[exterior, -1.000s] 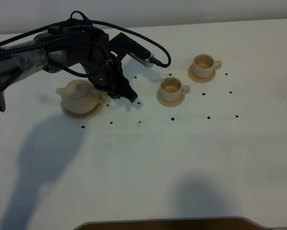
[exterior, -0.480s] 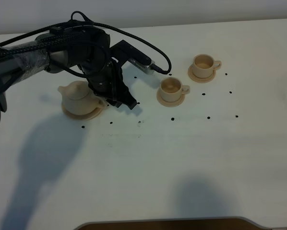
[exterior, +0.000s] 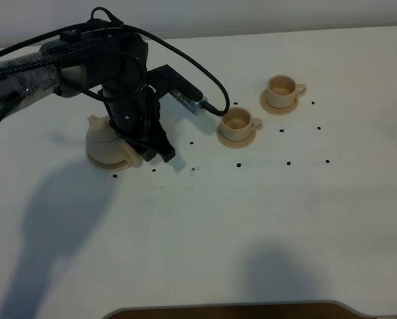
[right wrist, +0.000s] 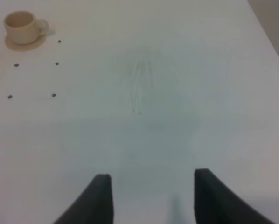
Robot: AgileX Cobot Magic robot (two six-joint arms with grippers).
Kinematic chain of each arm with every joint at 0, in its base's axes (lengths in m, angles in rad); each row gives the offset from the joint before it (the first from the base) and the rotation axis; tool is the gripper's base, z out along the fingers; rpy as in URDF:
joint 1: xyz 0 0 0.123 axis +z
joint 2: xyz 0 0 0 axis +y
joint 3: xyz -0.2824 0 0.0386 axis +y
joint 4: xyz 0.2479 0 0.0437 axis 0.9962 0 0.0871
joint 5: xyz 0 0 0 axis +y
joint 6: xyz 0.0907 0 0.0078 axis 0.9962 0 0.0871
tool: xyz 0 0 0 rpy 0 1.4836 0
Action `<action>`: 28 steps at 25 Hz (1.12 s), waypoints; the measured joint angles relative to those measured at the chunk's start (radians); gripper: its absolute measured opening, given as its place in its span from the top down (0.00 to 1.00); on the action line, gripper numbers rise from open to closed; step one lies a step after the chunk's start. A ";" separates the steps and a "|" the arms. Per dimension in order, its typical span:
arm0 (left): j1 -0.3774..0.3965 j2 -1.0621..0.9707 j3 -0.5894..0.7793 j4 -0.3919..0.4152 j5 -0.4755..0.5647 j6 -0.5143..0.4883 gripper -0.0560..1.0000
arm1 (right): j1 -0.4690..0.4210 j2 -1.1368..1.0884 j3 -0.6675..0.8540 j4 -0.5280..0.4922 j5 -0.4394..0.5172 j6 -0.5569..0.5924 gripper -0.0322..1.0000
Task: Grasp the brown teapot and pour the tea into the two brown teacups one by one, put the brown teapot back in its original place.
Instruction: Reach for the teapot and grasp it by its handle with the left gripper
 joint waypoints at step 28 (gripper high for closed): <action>0.000 0.000 0.000 -0.010 0.162 -0.093 0.57 | 0.000 0.000 0.000 0.000 0.000 0.000 0.58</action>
